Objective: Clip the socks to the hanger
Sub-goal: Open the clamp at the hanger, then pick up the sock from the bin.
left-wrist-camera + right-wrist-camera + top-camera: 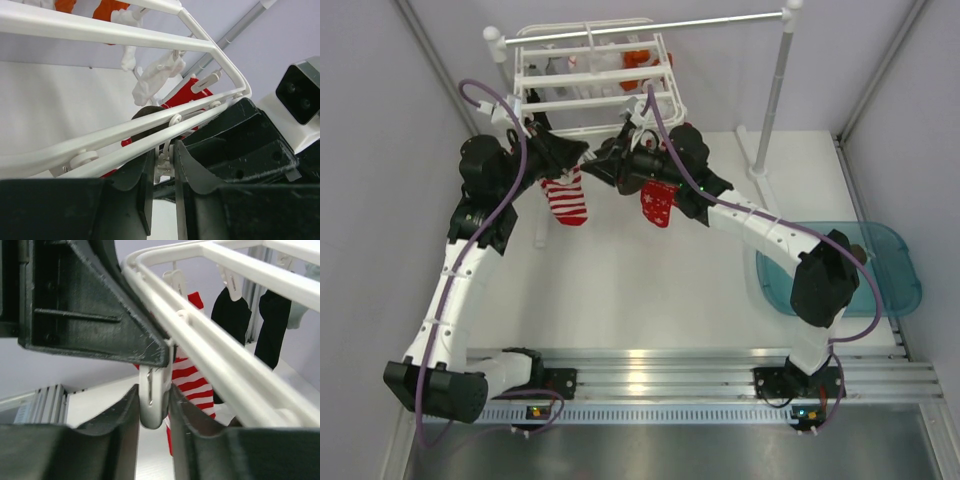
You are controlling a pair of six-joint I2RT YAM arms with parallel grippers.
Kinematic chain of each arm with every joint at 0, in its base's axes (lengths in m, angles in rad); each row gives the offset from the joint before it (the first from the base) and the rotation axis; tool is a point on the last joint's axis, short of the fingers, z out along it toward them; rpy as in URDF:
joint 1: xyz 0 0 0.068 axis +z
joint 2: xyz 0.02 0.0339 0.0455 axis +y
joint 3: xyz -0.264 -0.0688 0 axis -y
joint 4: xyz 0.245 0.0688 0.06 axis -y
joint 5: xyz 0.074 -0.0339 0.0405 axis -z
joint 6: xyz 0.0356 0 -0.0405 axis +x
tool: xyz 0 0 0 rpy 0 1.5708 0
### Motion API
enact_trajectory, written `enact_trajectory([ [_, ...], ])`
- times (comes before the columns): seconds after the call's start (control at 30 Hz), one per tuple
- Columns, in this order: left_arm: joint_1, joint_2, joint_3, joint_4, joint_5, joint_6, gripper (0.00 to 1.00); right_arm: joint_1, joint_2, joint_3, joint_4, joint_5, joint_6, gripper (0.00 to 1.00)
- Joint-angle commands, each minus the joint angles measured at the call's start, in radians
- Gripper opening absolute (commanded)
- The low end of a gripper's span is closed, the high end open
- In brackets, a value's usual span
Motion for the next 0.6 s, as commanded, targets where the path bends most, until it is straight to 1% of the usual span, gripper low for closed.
enact_trajectory([
  [0.0,0.003,0.003,-0.004,0.078,-0.010,0.008,0.03,0.010,-0.012,0.013,0.006,-0.045,-0.014,0.32],
  [0.03,0.003,0.000,-0.007,0.076,-0.009,0.013,0.00,0.007,-0.015,0.010,-0.005,-0.045,-0.019,0.38],
  [0.07,0.003,-0.001,-0.008,0.075,-0.009,0.016,0.00,0.005,-0.026,0.007,-0.026,-0.044,-0.031,0.47],
  [0.13,0.003,-0.006,-0.010,0.072,-0.009,0.022,0.00,0.001,-0.046,-0.017,-0.040,-0.056,-0.042,0.53],
  [0.23,0.003,-0.006,-0.011,0.069,-0.007,0.033,0.00,-0.016,-0.105,-0.077,-0.080,-0.097,-0.062,0.67],
  [0.27,0.003,-0.006,-0.011,0.069,-0.012,0.037,0.00,-0.025,-0.145,-0.095,-0.097,-0.117,-0.083,0.69],
  [0.37,0.003,-0.001,-0.005,0.064,-0.010,0.045,0.00,-0.045,-0.239,-0.161,-0.227,-0.169,-0.138,0.72],
  [0.4,0.003,-0.001,-0.005,0.064,-0.010,0.045,0.00,-0.053,-0.263,-0.184,-0.330,-0.186,-0.180,0.72],
  [0.43,0.003,0.000,-0.007,0.066,-0.009,0.045,0.00,-0.064,-0.289,-0.195,-0.369,-0.192,-0.195,0.74],
  [0.47,0.003,0.000,-0.008,0.070,-0.004,0.045,0.00,-0.094,-0.341,-0.210,-0.420,-0.197,-0.232,0.77],
  [0.5,0.003,0.003,-0.007,0.070,-0.006,0.046,0.00,-0.116,-0.368,-0.247,-0.464,-0.202,-0.244,0.83],
  [0.53,0.003,0.005,-0.007,0.072,-0.007,0.046,0.00,-0.140,-0.395,-0.264,-0.504,-0.209,-0.260,0.87],
  [0.57,0.003,0.006,-0.007,0.075,-0.004,0.048,0.00,-0.198,-0.449,-0.281,-0.594,-0.208,-0.296,0.90],
])
